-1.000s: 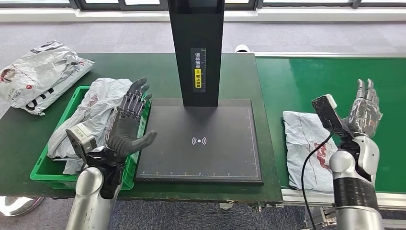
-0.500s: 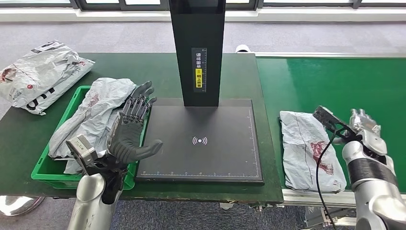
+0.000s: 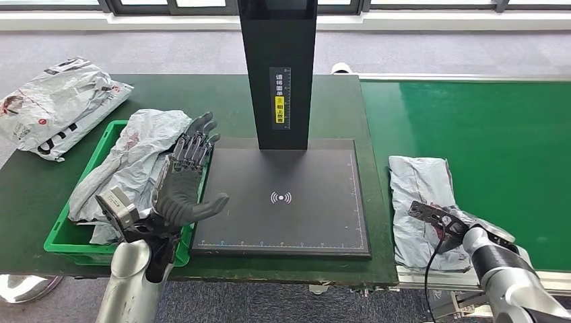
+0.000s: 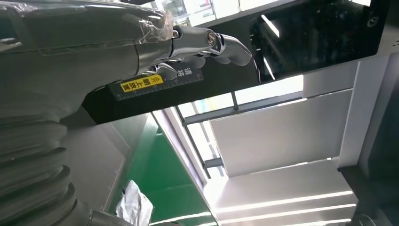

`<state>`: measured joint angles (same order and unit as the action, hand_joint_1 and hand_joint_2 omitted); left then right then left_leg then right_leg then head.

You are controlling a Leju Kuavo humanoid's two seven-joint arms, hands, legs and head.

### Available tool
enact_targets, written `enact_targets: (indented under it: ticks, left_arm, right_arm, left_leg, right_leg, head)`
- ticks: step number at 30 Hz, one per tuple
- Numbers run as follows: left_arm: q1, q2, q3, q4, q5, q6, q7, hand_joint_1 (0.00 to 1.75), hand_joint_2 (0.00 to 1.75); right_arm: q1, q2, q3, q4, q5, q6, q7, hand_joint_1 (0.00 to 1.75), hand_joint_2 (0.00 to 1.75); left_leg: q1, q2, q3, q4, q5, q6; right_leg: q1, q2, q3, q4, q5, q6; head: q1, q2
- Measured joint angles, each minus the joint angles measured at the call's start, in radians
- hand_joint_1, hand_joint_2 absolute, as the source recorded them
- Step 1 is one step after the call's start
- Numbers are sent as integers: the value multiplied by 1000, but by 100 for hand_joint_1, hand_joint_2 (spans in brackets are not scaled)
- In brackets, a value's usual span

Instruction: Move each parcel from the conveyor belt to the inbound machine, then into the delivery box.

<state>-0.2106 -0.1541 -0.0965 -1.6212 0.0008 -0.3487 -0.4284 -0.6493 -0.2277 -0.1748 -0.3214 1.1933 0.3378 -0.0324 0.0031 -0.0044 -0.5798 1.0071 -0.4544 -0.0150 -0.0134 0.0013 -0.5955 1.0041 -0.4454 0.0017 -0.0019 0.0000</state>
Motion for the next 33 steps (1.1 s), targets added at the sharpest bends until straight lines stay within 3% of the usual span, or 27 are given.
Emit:
enact_targets:
  ticks: [2, 3, 6, 7, 22, 33]
  left_arm:
    - [4, 0, 0, -2, -12, 8, -8, 0, 175]
    - [7, 0, 0, -4, -16, 11, -12, 0, 175]
    - [21, 0, 0, -15, -22, 17, -21, 0, 175]
    - [24, 0, 0, -19, -26, 18, -23, 0, 175]
    - [36, 1, 0, -48, -44, 18, -24, 0, 175]
    - [59, 8, 0, -75, -48, 40, -25, 0, 175]
  right_arm:
    - [0, 8, 2, 4, -5, -2, -34, 0, 175]
    - [1, 12, 2, 6, -9, -6, -55, 30, 175]
    - [5, 25, 3, 8, -27, -32, -103, 161, 175]
    - [5, 31, 3, 9, -33, -43, -111, 175, 175]
    - [1, 69, 3, 12, -71, -73, -149, 175, 175]
    - [8, 76, -27, 12, -172, -103, -199, 175, 175]
  left_leg:
    - [0, 0, 1, 0, 0, 0]
    - [0, 1, 1, 0, 0, 0]
    - [0, 3, 1, 0, 0, 0]
    - [0, 3, 2, 0, 0, 0]
    - [0, 4, 4, 0, 0, 0]
    - [0, 3, 2, 0, 0, 0]
  right_leg:
    - [0, 0, 1, 0, 0, 0]
    - [0, 1, 1, 0, 0, 0]
    - [0, 2, 1, 0, 0, 0]
    - [0, 3, 1, 0, 0, 0]
    - [2, 3, 3, 0, 1, 0]
    - [2, 2, 2, 0, 0, 0]
  head:
    - [0, 0]
    - [0, 0]
    - [0, 0]
    - [0, 0]
    - [0, 0]
    - [0, 0]
